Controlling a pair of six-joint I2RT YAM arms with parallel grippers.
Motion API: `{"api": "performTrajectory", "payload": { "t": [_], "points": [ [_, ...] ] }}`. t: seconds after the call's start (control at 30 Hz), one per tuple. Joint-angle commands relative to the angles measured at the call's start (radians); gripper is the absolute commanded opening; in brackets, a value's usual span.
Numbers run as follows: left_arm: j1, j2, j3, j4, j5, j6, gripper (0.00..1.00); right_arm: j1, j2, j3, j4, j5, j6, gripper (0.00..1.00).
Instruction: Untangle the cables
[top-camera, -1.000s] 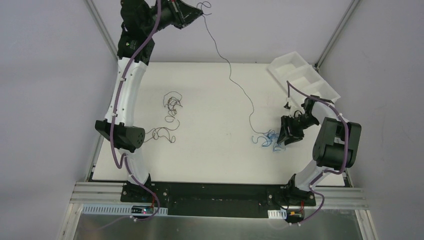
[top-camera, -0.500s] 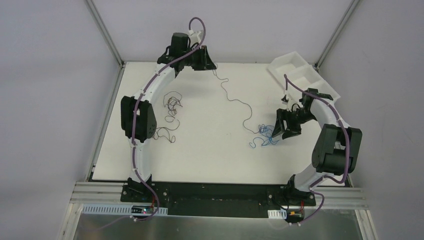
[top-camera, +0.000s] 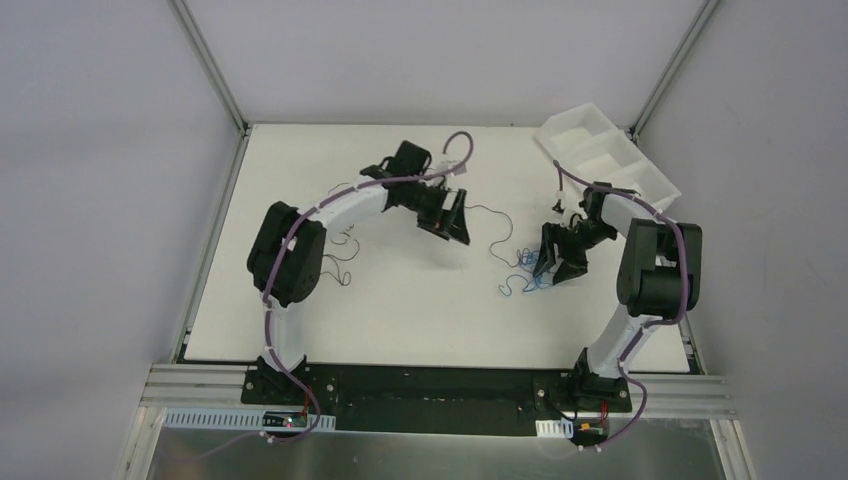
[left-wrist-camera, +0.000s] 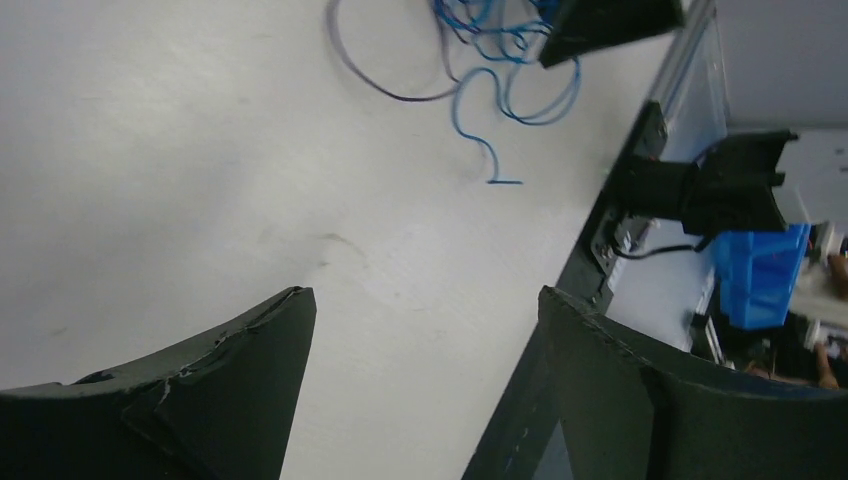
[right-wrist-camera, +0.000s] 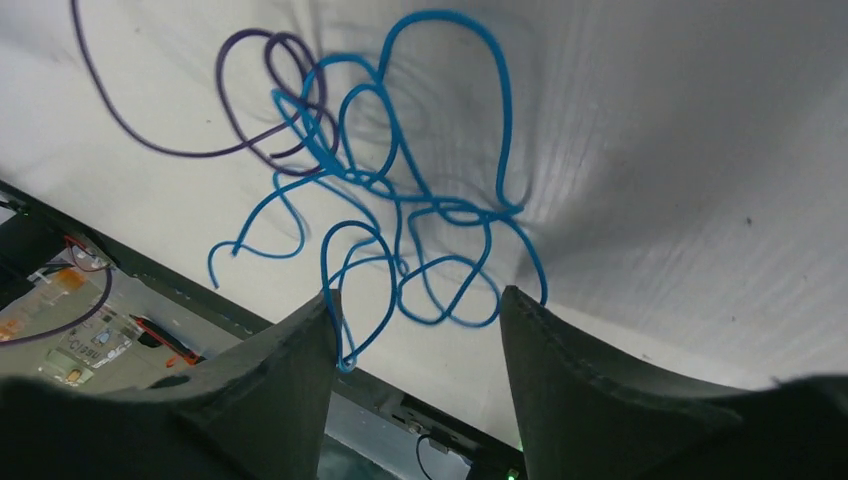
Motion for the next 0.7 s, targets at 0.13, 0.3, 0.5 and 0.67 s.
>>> {"api": "performTrajectory", "payload": {
  "t": [0.13, 0.3, 0.5, 0.67],
  "points": [
    [-0.170, 0.066, -0.071, 0.353, 0.104, -0.220, 0.84, 0.061, 0.088, 0.031, -0.015, -0.050, 0.020, 0.24],
    [-0.215, 0.116, -0.096, 0.557, 0.116, -0.355, 0.84, 0.072, 0.040, -0.003, -0.015, -0.148, 0.040, 0.00],
    [-0.272, 0.145, -0.126, 0.632, 0.089, -0.349, 0.84, 0.083, -0.011, -0.019, -0.018, -0.217, 0.070, 0.00],
    [-0.306, 0.171, -0.107, 0.642, 0.078, -0.297, 0.82, 0.089, -0.020, -0.023, -0.035, -0.238, 0.093, 0.00]
  ]
}}
